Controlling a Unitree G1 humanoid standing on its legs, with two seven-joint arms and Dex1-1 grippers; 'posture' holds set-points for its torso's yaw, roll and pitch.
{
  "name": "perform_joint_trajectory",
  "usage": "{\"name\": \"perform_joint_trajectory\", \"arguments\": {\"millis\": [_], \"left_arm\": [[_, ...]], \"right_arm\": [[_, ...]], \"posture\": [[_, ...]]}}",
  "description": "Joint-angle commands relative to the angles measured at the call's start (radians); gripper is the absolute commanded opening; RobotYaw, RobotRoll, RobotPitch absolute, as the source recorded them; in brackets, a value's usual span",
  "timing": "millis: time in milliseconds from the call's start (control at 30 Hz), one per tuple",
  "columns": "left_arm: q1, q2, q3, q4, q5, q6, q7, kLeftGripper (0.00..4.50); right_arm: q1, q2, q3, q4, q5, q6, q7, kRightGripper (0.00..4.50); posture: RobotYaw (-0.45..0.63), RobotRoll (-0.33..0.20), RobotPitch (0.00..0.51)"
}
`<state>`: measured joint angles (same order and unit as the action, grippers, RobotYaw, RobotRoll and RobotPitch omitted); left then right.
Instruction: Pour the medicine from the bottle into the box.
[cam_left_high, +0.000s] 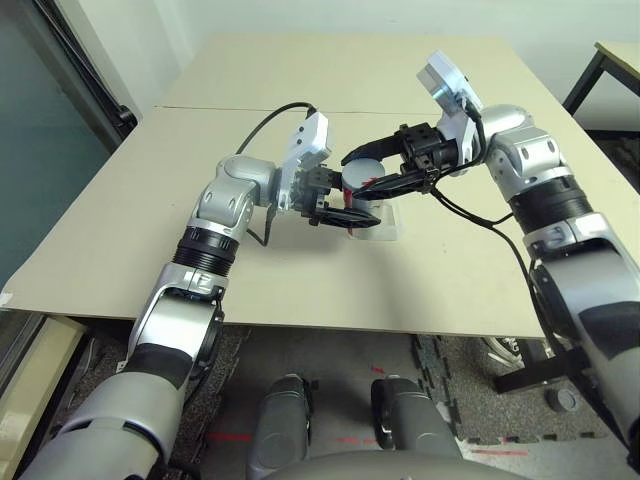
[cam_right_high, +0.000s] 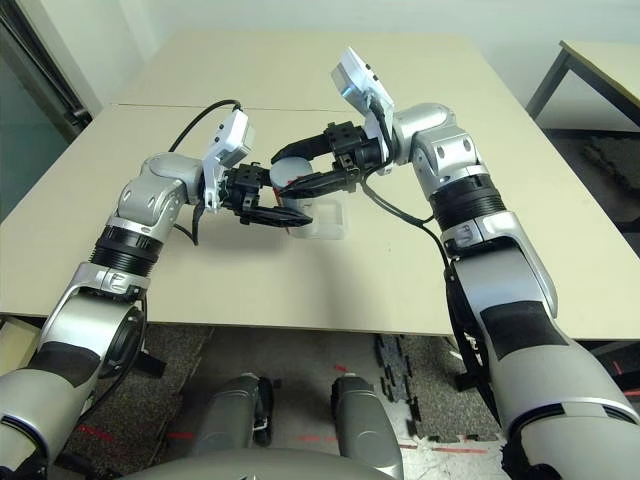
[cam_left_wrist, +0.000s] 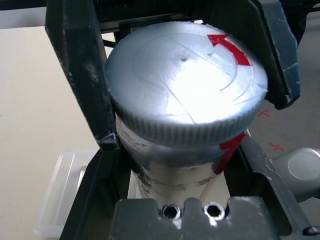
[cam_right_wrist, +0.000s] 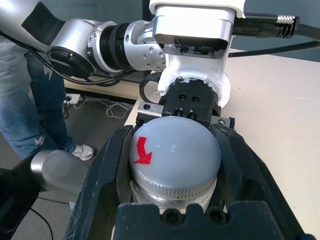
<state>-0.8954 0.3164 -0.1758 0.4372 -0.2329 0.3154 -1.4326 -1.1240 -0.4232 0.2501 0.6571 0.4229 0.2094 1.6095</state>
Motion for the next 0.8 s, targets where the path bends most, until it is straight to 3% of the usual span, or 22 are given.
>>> {"name": "perform_joint_trajectory", "arguments": {"millis": [33, 100, 800], "left_arm": [[-0.023, -0.035, -0.030, -0.038, -0.025, -0.008, -0.014, 2.82], [-0.023, -0.031, -0.030, -0.026, -0.019, -0.016, -0.019, 2.82], [-0.006, -0.002, -0.009, -0.049, -0.043, 0.005, 0.010, 2.82]], "right_arm": [[-0.001, 0.007, -0.006, -0.043, -0.020, 0.002, 0.005, 3.96], [0.013, -0.003, -0.020, -0.062, -0.024, 0.013, 0.005, 4.50], [0.074, -0.091, -0.153, -0.085, -0.055, 0.052, -0.126, 4.50]], "posture": [[0.02, 0.000, 0.077], [0.02, 0.000, 0.077], [-0.01, 0.000, 0.070]]}}
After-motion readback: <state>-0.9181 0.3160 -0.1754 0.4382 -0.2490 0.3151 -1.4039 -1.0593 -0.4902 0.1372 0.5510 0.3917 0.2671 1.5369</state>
